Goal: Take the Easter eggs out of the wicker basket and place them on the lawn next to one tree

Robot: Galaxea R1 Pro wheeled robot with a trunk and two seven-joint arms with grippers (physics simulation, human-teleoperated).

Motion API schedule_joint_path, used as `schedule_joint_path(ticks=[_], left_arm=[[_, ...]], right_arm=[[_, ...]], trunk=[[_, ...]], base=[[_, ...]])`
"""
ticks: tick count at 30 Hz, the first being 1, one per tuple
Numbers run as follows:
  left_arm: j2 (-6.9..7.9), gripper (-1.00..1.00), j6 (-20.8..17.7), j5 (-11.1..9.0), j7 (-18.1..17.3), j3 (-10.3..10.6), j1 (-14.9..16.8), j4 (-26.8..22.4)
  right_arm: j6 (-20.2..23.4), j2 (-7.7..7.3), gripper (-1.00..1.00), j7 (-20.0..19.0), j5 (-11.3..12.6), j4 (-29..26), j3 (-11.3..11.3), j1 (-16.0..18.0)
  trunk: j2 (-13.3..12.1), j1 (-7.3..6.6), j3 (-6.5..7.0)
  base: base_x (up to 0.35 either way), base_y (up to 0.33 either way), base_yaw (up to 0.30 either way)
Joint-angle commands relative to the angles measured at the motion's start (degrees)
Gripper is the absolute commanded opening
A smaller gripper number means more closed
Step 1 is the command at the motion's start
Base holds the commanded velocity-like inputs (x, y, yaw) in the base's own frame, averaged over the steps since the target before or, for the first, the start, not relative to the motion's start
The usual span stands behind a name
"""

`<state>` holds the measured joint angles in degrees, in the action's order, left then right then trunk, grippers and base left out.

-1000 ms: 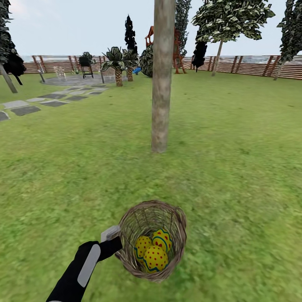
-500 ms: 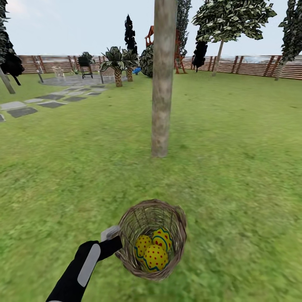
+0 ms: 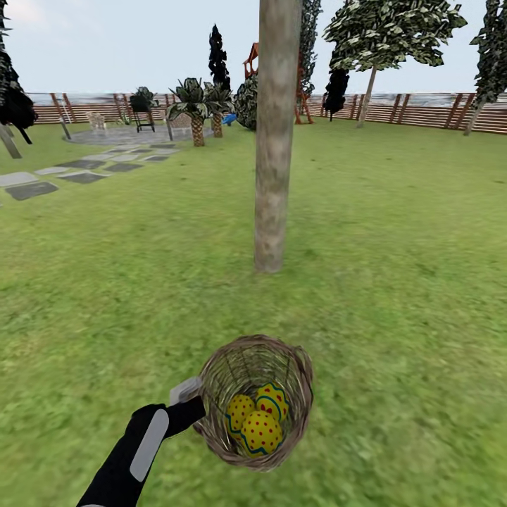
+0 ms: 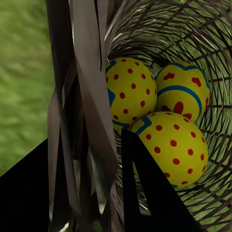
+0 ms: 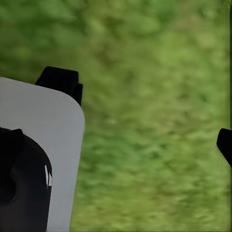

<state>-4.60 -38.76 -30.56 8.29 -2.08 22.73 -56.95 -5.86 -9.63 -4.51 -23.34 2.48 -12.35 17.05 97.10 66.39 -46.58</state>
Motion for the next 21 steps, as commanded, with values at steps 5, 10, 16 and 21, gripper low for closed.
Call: schedule_joint_path(ticks=[5,10,16,21], left_arm=[[-0.06,-1.00,-0.18,-1.26,0.41,-0.12,0.03,-0.09],[-0.06,-1.00,-0.18,-1.26,0.41,-0.12,0.03,-0.09],[-0.06,-1.00,-0.18,-1.26,0.41,-0.12,0.03,-0.09],[-0.06,-1.00,-0.18,-1.26,0.41,-0.12,0.03,-0.09]], right_arm=[[-0.38,0.06,1.00,-0.15,0.20,0.59,-0.48,0.09],[-0.05,0.07,1.00,-0.25,0.16,0.63,-0.48,0.04],[0.15,0.14,1.00,-0.25,0.01,0.69,-0.48,0.03],[-0.31,0.10,1.00,-0.16,-0.40,0.48,-0.48,0.07]], trunk=[[0.02,0.03,-0.04],[0.02,0.03,-0.04],[0.02,0.03,-0.04],[0.02,0.03,-0.04]], base=[[0.339,0.000,0.000],[0.339,0.000,0.000],[0.339,0.000,0.000],[0.339,0.000,0.000]])
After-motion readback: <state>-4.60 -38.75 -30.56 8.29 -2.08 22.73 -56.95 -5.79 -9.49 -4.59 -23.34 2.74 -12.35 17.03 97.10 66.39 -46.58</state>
